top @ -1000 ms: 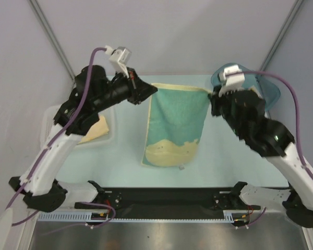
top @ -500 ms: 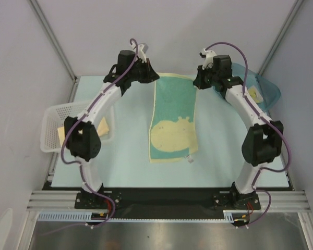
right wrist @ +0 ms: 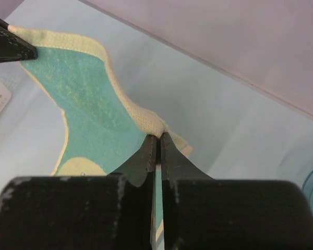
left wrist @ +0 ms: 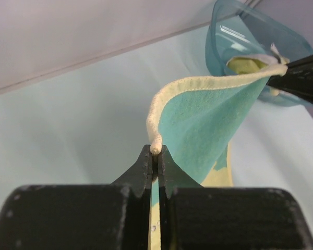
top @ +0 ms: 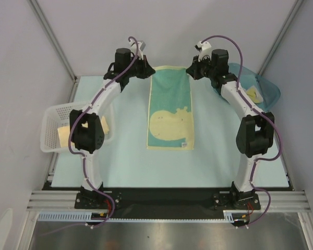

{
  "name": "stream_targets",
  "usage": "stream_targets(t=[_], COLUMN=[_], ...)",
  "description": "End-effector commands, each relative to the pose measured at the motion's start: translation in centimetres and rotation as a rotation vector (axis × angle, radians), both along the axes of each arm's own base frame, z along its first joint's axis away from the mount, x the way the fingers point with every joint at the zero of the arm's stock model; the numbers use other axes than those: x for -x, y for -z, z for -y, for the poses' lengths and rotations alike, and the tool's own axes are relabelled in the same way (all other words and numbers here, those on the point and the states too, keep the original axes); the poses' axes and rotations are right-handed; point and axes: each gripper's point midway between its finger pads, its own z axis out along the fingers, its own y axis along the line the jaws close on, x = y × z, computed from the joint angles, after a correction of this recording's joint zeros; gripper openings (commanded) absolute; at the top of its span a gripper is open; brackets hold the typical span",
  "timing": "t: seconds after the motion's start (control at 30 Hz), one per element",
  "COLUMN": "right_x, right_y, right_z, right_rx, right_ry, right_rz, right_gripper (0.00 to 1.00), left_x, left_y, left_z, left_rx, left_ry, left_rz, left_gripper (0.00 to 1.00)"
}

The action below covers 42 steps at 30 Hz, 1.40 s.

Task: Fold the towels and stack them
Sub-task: Flatten out the crumpled towel, then fold the towel

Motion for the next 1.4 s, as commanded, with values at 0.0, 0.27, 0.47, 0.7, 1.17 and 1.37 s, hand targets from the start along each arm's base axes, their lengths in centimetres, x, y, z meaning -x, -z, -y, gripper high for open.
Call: stream_targets(t=[0.0,0.27,0.47,0.7,1.17,1.37], right_x=[0.5,4.2,7.2,10.6,17.8,21.5], right_y=[-0.4,5.4,8.2,9.7,11.6,13.5], right_z=[0.0,1.8,3.5,2.6,2.7,1.7], right_rx=[0.022,0.137,0.224,0.268,0.441,0.425], right_ry=[-0.039,-0.029,-0.016,-0.058,0.012,0.005], right_rz=[0.069,-0.079,-0.189,-0.286,-0.370,-0.422], right_gripper=[0.00,0.00,0.00,0.00,0.00,0.00], left_x=[0.9,3.9,6.4,10.7,16.8,19.5], left_y=[-1.6,-0.1,1.6,5.1,9.2,11.4], left_z=[0.3,-1.1,-1.3,-1.6,-1.2,-1.1], left_rx=[-0.023,-0.086,-0.109,-0.086,-0.191,-0.174], left_ry=[0.059,0.070,0.123,0.159,0.183,0.154], left_rz=[0.099,0.106,0.077,-0.007,-0.106,-0.159], left_gripper=[0.00,0.00,0.00,0.01,0.04,0.09])
